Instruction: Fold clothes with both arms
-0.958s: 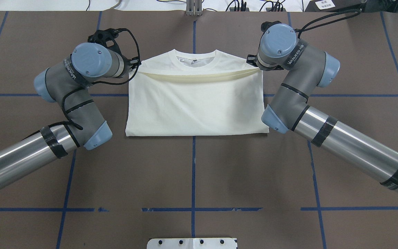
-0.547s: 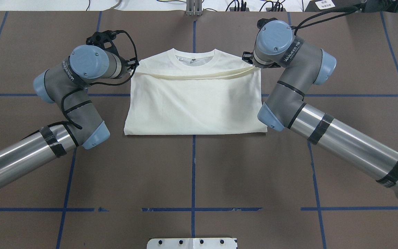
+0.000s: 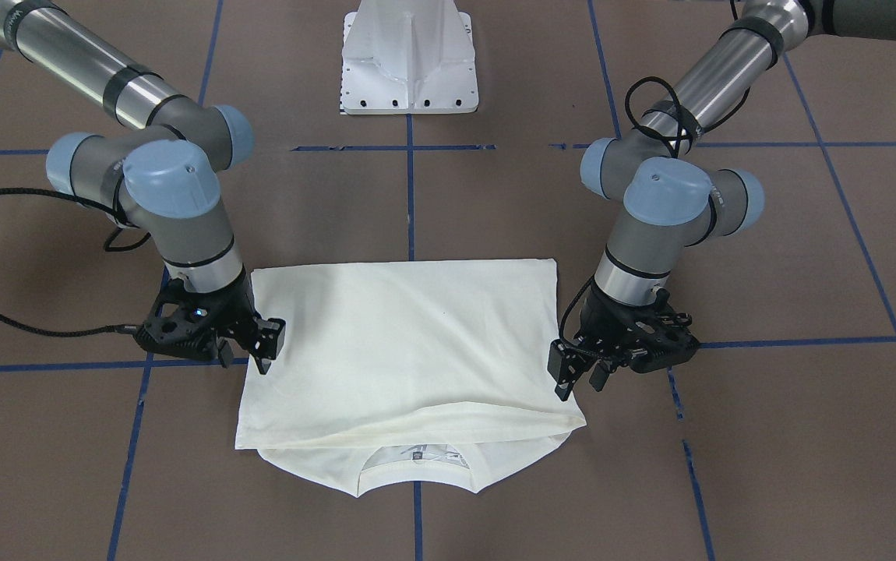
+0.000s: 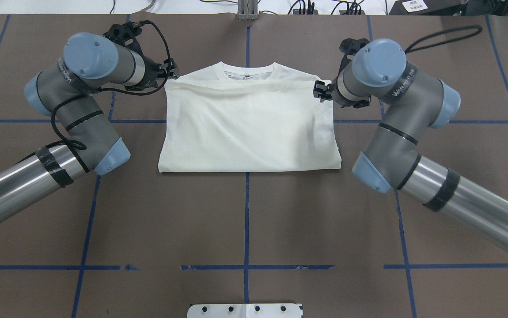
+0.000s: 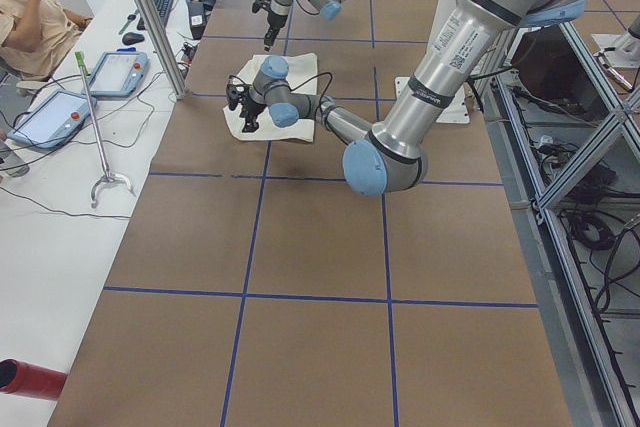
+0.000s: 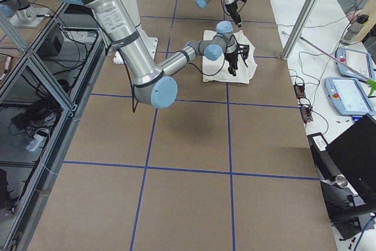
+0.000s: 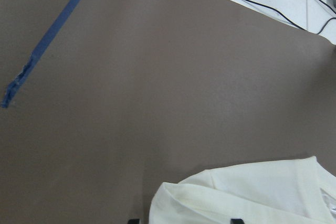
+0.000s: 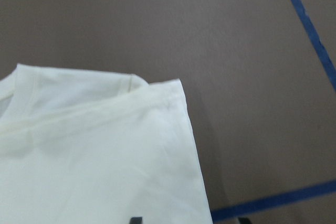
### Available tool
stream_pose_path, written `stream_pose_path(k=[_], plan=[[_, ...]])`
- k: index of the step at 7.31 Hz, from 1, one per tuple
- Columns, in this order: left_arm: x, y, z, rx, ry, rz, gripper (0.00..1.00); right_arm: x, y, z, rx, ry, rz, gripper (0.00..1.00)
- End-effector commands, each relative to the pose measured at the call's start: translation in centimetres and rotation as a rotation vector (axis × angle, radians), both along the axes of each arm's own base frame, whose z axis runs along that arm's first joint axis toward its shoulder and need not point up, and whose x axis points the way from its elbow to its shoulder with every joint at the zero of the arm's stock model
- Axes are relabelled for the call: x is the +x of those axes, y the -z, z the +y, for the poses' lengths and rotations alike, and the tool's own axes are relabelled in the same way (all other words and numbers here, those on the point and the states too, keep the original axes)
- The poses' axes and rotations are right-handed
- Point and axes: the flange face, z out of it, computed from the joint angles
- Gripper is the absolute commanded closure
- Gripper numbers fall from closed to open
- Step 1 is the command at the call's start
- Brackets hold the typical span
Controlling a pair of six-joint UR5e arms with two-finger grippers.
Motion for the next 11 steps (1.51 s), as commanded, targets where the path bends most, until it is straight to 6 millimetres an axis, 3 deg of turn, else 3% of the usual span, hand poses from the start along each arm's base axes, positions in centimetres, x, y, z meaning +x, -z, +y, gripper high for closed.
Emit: stream_pose_path(k=[1,3,5,8,9,10,11], plan=[[-1.8,-0.6,1.4,0.024,-0.024,0.046,0.38,-1.6,-1.4,7.2,-0.102,-0.043,-0.084,0.29],[-1.8,-0.5,1.5,0.039,-0.023,0.059,0.37,-0.5,-3.6,9.3,-0.130,-0.067,-0.107,0.25],[-1.8,-0.5,1.5,0.040,-0.020,0.056,0.37,-0.7,-2.8,9.3,-0.162,-0.102,-0.138,0.29],[-2.1,-0.6,1.1,0.048,0.008,0.043,0.37,-1.9,-3.9,10.8,-0.197,-0.102,-0.130,0.33],[-2.1,-0.6,1.1,0.048,0.010,0.044,0.37,-2.0,-3.9,11.0,-0.191,-0.107,-0.127,0.41],[-2.1,-0.5,1.1,0.049,0.010,0.045,0.37,-2.1,-4.2,11.1,-0.193,-0.106,-0.123,0.59],[-2.1,-0.5,1.1,0.048,0.012,0.045,0.37,-2.0,-3.9,11.2,-0.196,-0.104,-0.129,1.00]])
